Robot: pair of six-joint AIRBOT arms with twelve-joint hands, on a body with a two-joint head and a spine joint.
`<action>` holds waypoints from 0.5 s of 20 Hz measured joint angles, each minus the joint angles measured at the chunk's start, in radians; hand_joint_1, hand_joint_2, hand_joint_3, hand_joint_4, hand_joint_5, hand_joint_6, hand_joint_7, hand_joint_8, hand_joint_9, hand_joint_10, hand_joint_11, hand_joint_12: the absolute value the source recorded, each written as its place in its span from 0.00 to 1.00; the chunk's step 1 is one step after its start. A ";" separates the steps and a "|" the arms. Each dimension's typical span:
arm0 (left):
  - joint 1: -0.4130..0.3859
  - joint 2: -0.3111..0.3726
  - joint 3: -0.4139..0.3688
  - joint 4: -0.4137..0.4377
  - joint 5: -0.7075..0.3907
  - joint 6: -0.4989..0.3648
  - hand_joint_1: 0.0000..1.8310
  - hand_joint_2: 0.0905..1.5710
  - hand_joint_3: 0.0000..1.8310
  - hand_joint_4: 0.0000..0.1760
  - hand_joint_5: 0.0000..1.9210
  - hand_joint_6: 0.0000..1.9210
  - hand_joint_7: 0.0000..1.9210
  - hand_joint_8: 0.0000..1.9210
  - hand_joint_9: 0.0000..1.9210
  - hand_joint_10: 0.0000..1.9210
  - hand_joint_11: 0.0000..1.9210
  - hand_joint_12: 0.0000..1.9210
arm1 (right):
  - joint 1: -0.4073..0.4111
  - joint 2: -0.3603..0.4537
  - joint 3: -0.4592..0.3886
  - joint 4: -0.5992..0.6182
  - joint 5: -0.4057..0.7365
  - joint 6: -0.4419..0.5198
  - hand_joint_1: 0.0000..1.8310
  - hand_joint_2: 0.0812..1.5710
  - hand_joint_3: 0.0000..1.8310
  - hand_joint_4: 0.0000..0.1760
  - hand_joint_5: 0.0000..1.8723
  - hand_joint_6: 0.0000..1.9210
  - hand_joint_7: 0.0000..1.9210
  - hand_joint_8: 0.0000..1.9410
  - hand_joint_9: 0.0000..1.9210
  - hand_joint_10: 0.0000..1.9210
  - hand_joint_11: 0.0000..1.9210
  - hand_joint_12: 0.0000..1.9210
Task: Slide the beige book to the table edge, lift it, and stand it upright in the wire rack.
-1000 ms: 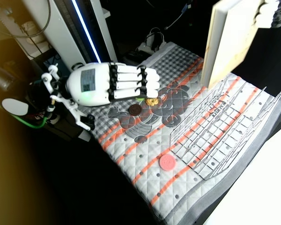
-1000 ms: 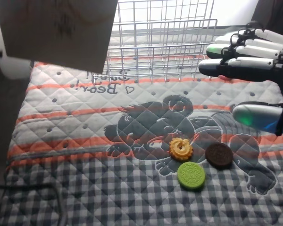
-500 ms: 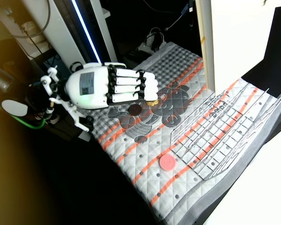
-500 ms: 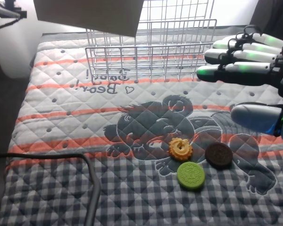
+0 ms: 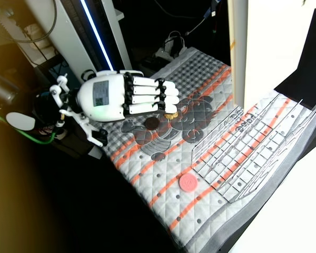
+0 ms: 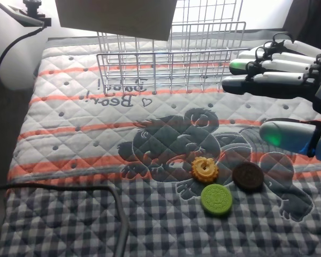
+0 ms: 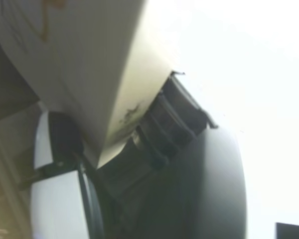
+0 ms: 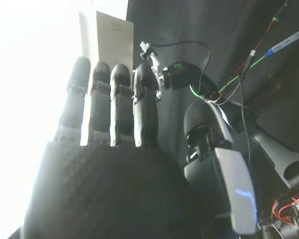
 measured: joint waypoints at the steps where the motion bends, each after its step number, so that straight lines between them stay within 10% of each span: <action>1: 0.005 -0.003 0.003 -0.017 -0.003 0.002 0.81 0.66 0.00 0.00 0.56 0.42 0.53 0.38 0.53 0.46 0.44 0.77 | 0.000 0.000 0.000 0.000 0.000 0.000 0.06 0.89 0.00 0.01 0.23 0.00 0.14 0.00 0.10 0.00 0.00 0.26; 6: 0.050 -0.026 0.007 -0.079 -0.035 0.002 0.82 0.64 0.00 0.00 0.62 0.29 0.57 0.30 0.57 0.43 0.48 0.73 | -0.010 -0.002 0.000 0.003 0.000 0.000 0.06 0.90 0.00 0.02 0.22 0.00 0.14 0.00 0.11 0.00 0.00 0.25; 10: 0.063 -0.029 0.007 -0.101 -0.066 0.002 0.76 0.64 0.00 0.00 0.60 0.35 0.56 0.37 0.56 0.51 0.50 0.51 | -0.010 -0.002 0.000 0.004 0.000 0.000 0.05 0.90 0.00 0.00 0.22 0.00 0.14 0.00 0.11 0.00 0.00 0.26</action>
